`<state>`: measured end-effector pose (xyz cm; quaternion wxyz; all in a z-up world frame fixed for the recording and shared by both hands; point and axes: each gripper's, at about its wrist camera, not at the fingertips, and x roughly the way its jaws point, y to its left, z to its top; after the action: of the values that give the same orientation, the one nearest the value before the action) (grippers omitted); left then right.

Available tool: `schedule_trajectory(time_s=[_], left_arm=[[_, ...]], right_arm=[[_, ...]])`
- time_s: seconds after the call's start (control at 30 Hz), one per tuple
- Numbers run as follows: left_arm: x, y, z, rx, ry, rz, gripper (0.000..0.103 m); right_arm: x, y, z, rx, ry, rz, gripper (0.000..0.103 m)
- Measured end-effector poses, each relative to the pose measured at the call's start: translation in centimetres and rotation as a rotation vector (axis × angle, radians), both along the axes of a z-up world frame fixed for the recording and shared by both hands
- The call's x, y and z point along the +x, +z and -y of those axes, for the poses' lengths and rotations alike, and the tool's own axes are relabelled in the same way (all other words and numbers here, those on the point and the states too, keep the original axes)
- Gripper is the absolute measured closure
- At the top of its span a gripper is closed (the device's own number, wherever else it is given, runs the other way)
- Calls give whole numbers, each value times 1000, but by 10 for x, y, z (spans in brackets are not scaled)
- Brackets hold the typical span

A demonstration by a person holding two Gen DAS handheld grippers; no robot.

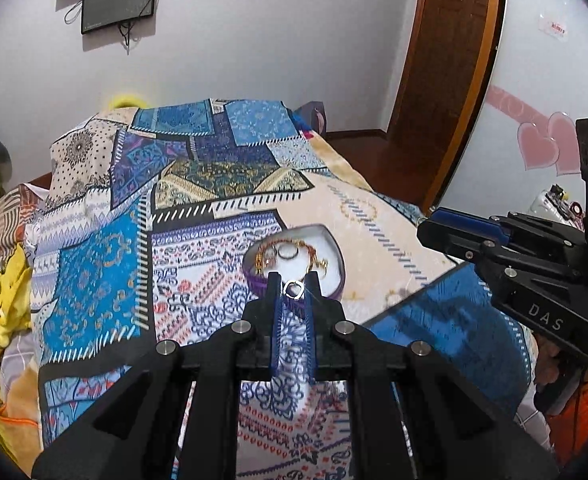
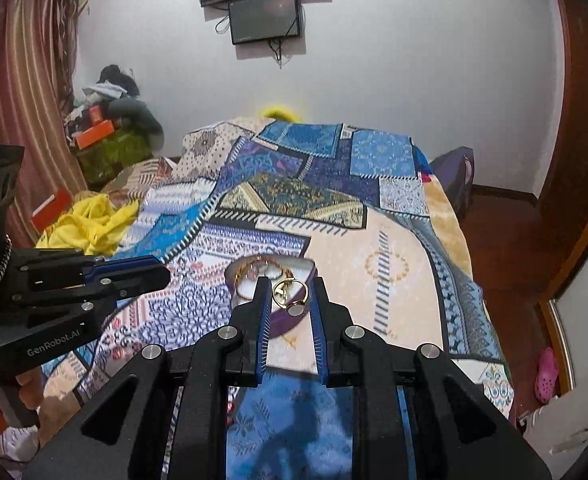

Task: Organize jewelry
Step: 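Carry both held rings over the purple heart tin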

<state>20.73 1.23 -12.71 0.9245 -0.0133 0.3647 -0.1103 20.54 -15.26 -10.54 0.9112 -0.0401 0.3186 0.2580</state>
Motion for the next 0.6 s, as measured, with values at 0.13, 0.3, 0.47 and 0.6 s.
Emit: schedule_trajectory(time_s=[0.13, 0.3, 0.47, 0.6], left_arm=[[10, 2, -1, -5, 2, 11, 94], [23, -3, 1, -13, -5, 4, 94], [37, -13, 1, -32, -14, -16, 94], [50, -21, 0, -49, -16, -36, 94]], right_arm=[[7, 3, -4, 14, 6, 11, 86], [16, 7, -10, 23, 13, 23, 86], [27, 4, -15, 19, 24, 23, 86], [41, -12, -25, -22, 31, -13, 86]])
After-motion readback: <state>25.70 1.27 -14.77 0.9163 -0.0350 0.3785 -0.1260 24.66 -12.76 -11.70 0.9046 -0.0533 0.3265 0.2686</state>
